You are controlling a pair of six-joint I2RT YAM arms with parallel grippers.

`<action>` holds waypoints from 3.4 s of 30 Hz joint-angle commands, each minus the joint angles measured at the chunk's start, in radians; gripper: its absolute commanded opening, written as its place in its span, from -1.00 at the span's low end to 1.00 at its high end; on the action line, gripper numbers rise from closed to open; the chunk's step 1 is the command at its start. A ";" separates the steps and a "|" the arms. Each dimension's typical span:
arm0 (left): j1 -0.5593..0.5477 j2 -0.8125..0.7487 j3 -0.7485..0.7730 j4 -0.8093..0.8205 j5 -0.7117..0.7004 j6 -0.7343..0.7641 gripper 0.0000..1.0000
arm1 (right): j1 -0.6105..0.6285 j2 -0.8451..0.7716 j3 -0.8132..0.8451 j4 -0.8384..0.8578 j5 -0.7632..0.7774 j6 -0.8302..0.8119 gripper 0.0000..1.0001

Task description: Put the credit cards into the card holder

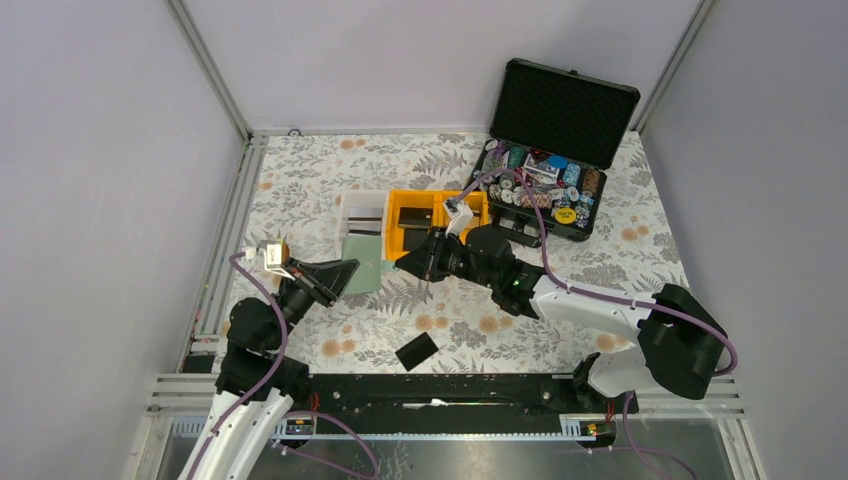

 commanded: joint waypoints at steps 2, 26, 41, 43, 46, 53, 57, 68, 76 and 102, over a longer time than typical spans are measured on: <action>-0.001 -0.013 0.008 0.061 0.001 -0.005 -1.00 | -0.006 0.017 0.044 0.046 -0.045 -0.009 -0.66; -0.060 0.115 0.034 -0.009 -0.140 0.062 -1.00 | -0.006 0.056 0.106 0.060 -0.075 0.019 -1.00; -0.273 0.221 0.037 0.054 -0.338 0.069 -1.00 | 0.020 0.139 0.209 -0.109 -0.049 -0.022 -1.00; -0.281 0.222 0.038 0.053 -0.358 0.067 -1.00 | 0.021 0.136 0.211 -0.127 -0.046 -0.029 -1.00; -0.283 0.224 0.044 0.047 -0.377 0.068 -1.00 | 0.030 0.129 0.227 -0.187 -0.013 -0.058 -1.00; -0.293 0.239 0.050 0.052 -0.373 0.063 -1.00 | 0.041 0.143 0.250 -0.228 0.009 -0.081 -1.00; -0.297 0.231 0.047 0.052 -0.379 0.061 -1.00 | 0.048 0.157 0.268 -0.251 0.023 -0.091 -1.00; -0.304 0.225 0.042 0.052 -0.394 0.058 -1.00 | 0.066 0.182 0.315 -0.348 0.092 -0.128 -1.00; -0.307 0.228 0.042 0.052 -0.394 0.051 -1.00 | 0.075 0.208 0.348 -0.384 0.100 -0.144 -1.00; -0.309 0.249 0.022 0.088 -0.379 0.027 -1.00 | 0.113 0.259 0.407 -0.376 0.066 -0.142 -1.00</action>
